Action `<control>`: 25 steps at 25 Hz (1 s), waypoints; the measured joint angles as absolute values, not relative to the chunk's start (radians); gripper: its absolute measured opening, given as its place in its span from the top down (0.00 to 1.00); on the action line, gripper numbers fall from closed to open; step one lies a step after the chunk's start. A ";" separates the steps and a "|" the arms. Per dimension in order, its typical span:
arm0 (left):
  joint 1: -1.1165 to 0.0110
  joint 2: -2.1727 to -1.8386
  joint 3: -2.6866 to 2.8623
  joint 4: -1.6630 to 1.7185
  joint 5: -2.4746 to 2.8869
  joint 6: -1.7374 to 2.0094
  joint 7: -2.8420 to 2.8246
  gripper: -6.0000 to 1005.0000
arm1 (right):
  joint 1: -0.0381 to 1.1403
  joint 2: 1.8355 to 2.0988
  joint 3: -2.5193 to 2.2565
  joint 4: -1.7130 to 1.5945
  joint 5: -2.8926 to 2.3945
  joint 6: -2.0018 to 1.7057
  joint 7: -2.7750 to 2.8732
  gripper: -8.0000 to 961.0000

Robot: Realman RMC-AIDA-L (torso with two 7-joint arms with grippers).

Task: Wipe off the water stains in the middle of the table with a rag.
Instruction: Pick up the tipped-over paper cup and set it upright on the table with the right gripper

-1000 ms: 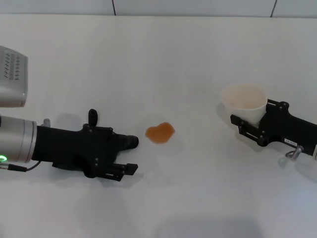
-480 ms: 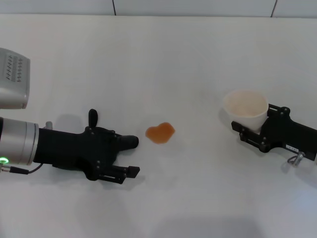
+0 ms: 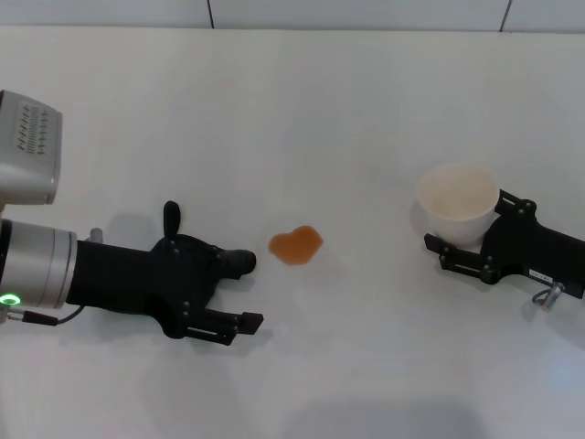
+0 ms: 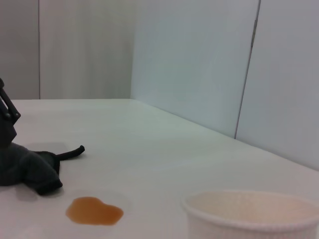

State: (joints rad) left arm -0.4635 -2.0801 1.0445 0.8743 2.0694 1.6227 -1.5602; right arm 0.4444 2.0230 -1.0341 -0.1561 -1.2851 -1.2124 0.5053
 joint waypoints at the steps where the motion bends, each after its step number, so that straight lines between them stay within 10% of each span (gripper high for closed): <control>1: -0.463 -2.080 1.045 0.874 2.069 1.623 -1.561 0.19 | 0.444 2.022 -1.034 -0.157 -1.285 -1.213 0.505 0.19; 25: -0.452 -2.082 1.046 0.874 2.069 1.625 -1.565 0.19 | 0.395 2.004 -1.049 -0.214 -1.291 -1.240 0.520 0.15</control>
